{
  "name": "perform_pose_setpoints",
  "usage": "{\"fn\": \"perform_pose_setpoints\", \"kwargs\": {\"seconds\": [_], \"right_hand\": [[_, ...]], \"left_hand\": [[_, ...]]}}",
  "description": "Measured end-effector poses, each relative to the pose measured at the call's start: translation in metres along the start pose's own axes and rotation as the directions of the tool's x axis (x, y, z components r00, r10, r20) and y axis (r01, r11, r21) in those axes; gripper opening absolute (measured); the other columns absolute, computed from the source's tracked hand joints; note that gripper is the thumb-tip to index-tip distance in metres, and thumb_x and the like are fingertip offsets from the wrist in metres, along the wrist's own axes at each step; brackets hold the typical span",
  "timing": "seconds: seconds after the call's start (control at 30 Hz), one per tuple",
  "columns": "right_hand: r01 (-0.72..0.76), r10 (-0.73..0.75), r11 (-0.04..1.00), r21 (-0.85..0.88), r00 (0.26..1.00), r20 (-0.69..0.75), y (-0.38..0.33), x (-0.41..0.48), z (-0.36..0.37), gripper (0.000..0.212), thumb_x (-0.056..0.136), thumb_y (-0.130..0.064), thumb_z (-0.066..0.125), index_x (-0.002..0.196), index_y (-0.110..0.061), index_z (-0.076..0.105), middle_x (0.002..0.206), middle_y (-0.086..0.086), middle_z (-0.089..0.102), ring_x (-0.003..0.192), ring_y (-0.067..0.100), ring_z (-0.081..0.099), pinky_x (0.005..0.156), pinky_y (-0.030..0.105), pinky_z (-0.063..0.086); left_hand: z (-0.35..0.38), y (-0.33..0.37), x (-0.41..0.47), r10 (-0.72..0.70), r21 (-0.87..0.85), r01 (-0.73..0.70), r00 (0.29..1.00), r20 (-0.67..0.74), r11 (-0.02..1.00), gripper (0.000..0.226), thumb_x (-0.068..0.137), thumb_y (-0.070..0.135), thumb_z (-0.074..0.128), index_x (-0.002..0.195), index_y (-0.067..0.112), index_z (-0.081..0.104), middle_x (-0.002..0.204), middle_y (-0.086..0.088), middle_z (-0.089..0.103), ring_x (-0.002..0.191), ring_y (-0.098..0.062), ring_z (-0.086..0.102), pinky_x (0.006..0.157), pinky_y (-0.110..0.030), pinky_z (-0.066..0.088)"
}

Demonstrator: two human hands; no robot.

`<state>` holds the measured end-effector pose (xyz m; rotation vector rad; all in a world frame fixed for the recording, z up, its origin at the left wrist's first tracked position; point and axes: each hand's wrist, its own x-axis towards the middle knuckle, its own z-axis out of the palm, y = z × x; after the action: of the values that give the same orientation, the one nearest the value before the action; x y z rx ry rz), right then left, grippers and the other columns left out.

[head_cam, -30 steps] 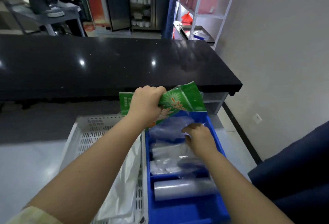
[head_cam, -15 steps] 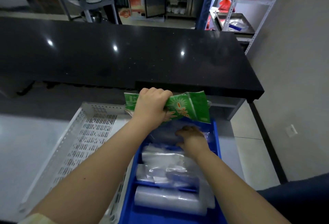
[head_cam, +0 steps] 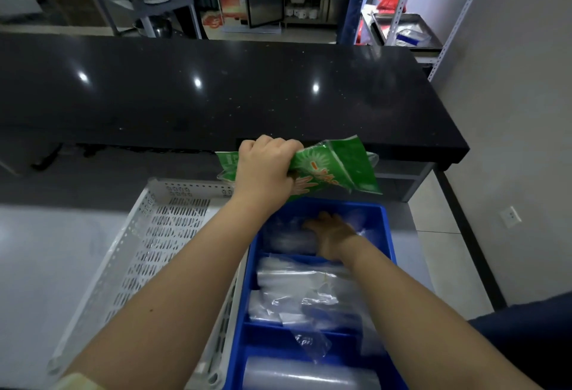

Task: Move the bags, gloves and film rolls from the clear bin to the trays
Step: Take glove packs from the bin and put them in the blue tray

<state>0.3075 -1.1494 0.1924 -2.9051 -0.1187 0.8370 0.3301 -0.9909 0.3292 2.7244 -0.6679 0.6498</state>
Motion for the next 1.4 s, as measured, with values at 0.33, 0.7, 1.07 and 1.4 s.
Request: {"fn": "perform_pose_setpoints", "kwargs": {"seconds": [0.33,0.7,1.07,1.4], "right_hand": [[-0.034,0.033,0.999,0.041,0.999,0.031,-0.018,-0.017,-0.023,0.033,0.088,-0.028,0.055,0.120,-0.021,0.058,0.126,0.007,0.059,0.114,0.031,0.055,0.096,0.040,0.045],[0.194,-0.260,0.965,-0.174,0.696,-0.669,-0.004,-0.131,-0.018,0.016,0.059,-0.017,0.067,0.072,-0.008,0.067,0.064,0.013,0.063,0.058,0.032,0.062,0.051,0.035,0.048],[0.050,-0.086,0.996,-0.072,0.719,-0.690,0.014,-0.161,-0.001,0.021,0.054,0.009,0.067,0.072,-0.002,0.067,0.064,0.016,0.061,0.058,0.032,0.058,0.048,0.035,0.047],[0.021,-0.049,0.999,-0.050,0.763,-0.645,0.020,-0.148,0.002,0.029,0.044,0.015,0.069,0.067,-0.003,0.063,0.058,0.013,0.056,0.053,0.031,0.053,0.046,0.033,0.041]], "left_hand": [[-0.012,-0.007,-0.013,-0.050,-0.071,0.049,0.999,-0.014,0.996,0.037,0.072,0.016,0.073,0.107,0.023,0.066,0.090,0.003,0.069,0.090,-0.026,0.056,0.075,-0.034,0.026],[-0.025,0.026,-0.001,0.047,-0.177,-0.031,0.995,0.086,0.984,0.029,0.070,0.021,0.068,0.099,0.025,0.066,0.088,0.002,0.069,0.086,-0.026,0.058,0.070,-0.034,0.037],[0.039,0.036,-0.007,0.109,-0.119,-0.067,0.914,0.391,0.991,0.031,0.075,0.025,0.067,0.106,0.025,0.061,0.100,-0.002,0.068,0.100,-0.030,0.058,0.077,-0.037,0.036],[0.064,0.014,-0.039,0.226,-0.035,-0.225,0.973,0.036,0.974,0.065,0.052,0.016,0.088,0.114,0.018,0.067,0.110,-0.009,0.065,0.103,-0.035,0.058,0.087,-0.048,0.043]]}}
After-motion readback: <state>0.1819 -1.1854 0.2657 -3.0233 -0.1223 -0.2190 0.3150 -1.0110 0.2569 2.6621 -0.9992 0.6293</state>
